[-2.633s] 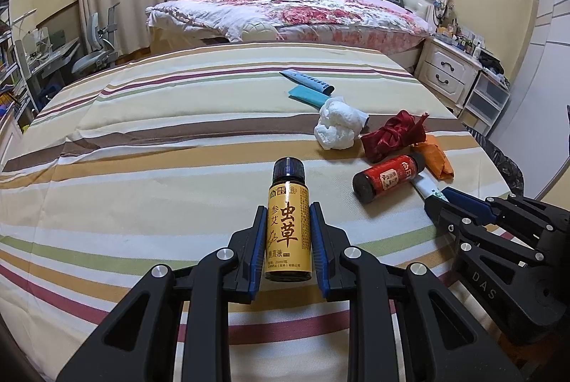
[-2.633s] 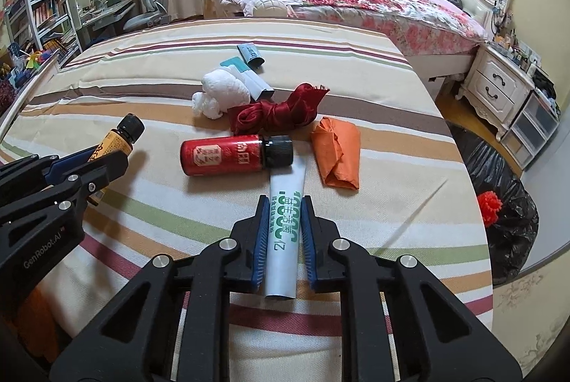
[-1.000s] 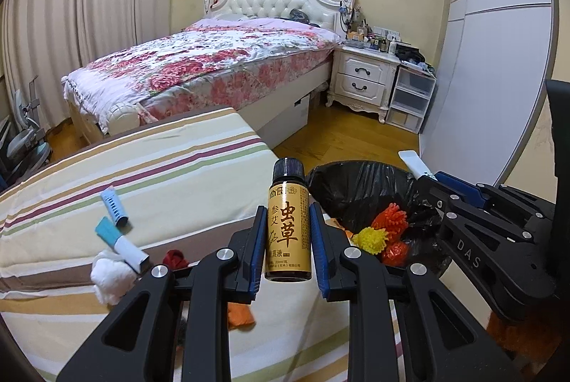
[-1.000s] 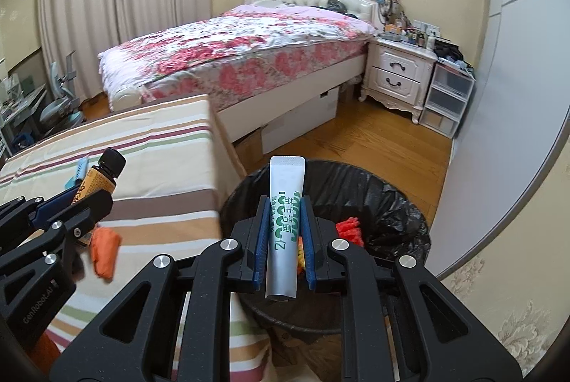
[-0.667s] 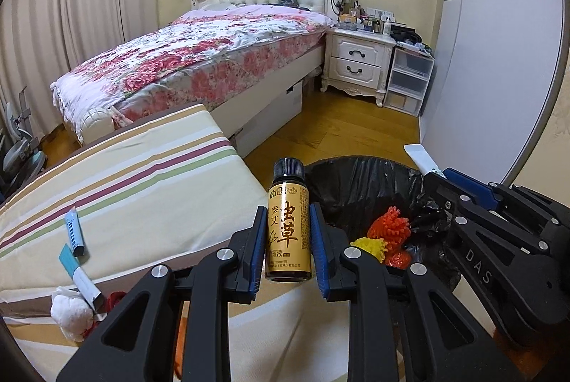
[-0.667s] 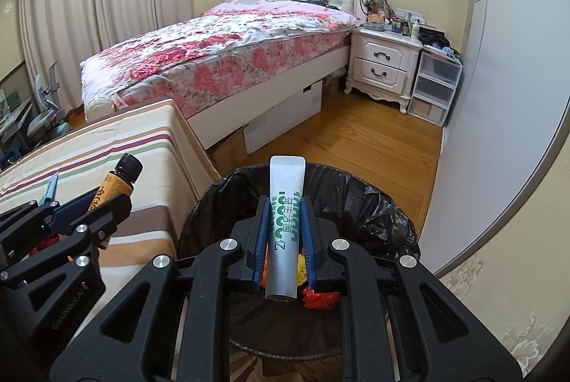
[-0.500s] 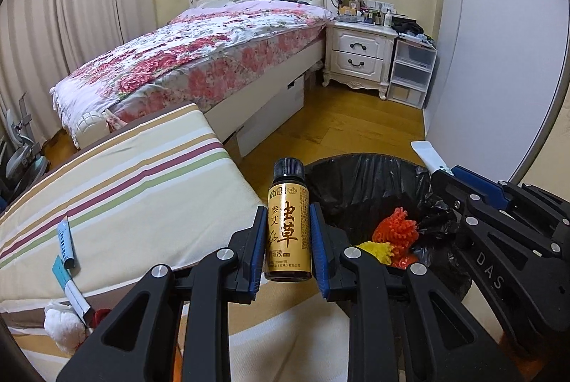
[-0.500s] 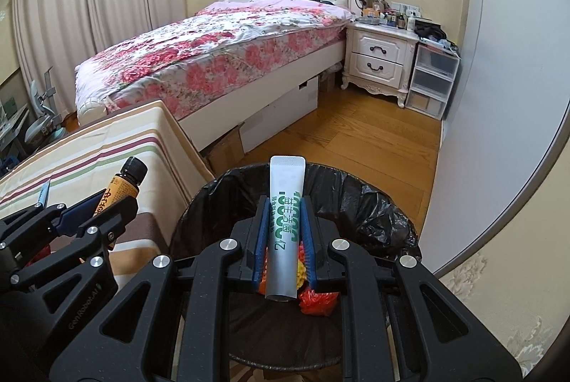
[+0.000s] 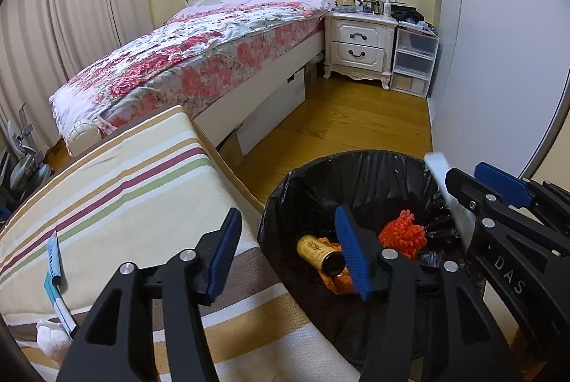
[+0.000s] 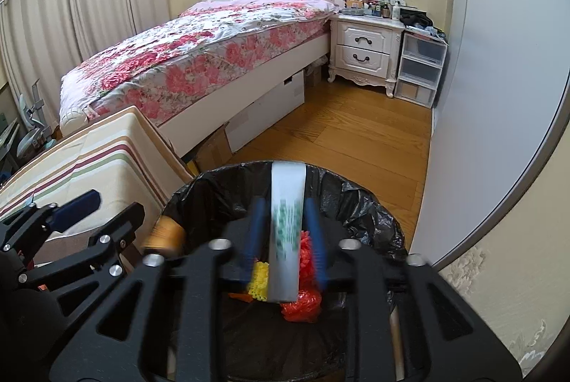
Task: Collect trash
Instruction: 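Carry the gold bottle and white tube over the bin and open both tools, then return to the bed and grasp the red bottle with the left tool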
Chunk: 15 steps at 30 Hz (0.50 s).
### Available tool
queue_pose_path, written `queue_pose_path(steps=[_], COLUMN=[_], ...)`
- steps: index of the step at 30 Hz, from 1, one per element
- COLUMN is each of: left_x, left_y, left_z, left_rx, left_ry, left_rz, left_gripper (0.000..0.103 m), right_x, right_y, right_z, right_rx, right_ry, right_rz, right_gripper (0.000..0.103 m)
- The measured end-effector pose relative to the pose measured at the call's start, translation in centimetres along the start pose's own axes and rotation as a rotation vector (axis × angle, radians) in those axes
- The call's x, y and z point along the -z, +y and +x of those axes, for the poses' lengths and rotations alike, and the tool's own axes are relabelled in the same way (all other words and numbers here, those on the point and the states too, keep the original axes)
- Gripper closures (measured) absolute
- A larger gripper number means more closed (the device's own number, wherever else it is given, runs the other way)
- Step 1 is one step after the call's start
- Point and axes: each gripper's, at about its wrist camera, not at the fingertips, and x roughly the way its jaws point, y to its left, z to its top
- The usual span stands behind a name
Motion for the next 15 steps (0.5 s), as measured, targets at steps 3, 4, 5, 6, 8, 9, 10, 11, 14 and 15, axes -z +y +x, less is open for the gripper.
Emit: queue_pose_path(steps=[3,4,5,6,8,9,10,11,14,15], left_x=[-0.1,-0.1,-0.1,-0.2,-0.1,-0.1,0.0,0.0,0.2,0.3], left_y=[0.2,0.3,0.4,0.4,0.4,0.5,0.5,0.5,0.8,1.0], left_z=[0.0,-0.1,-0.1,-0.2,-0.3,-0.4,-0.5,-0.5,-0.9,-1.2], left_rx=[-0.003,-0.005,-0.006,-0.006,-0.012,-0.015,-0.017,-0.02,-0.027,-0.029], left_ry=[0.0,-0.003,-0.006,-0.006,-0.008,-0.009,-0.008,-0.006,-0.004,-0.005], left_rz=[-0.012,-0.017,-0.021,-0.023,-0.023,-0.023,-0.024,-0.025,-0.034,-0.038], left_gripper=[0.038,0.035,0.034,0.033,0.031,0.031,0.03,0.03,0.03,0.03], right_x=[0.0,0.0,0.0,0.0,0.0,0.0,0.0,0.0,0.1,0.2], right_y=[-0.1,-0.3,-0.4,-0.5,-0.6,-0.7,-0.7,-0.7,-0.6,-0.5], right_z=[0.0,0.0,0.0,-0.1,-0.1,-0.2,-0.2,-0.2,-0.4,-0.5], right_rx=[0.01,0.012,0.014,0.017,0.022,0.024,0.025,0.026,0.029,0.028], right_ry=[-0.002,-0.001,-0.002,-0.003,-0.005,-0.005,-0.005,-0.004,-0.005,-0.005], right_rz=[0.003,0.006,0.008,0.01,0.014,0.016,0.016,0.015,0.013,0.012], right_gripper=[0.059,0.059,0.058,0.057,0.054,0.053,0.052,0.052,0.045,0.044])
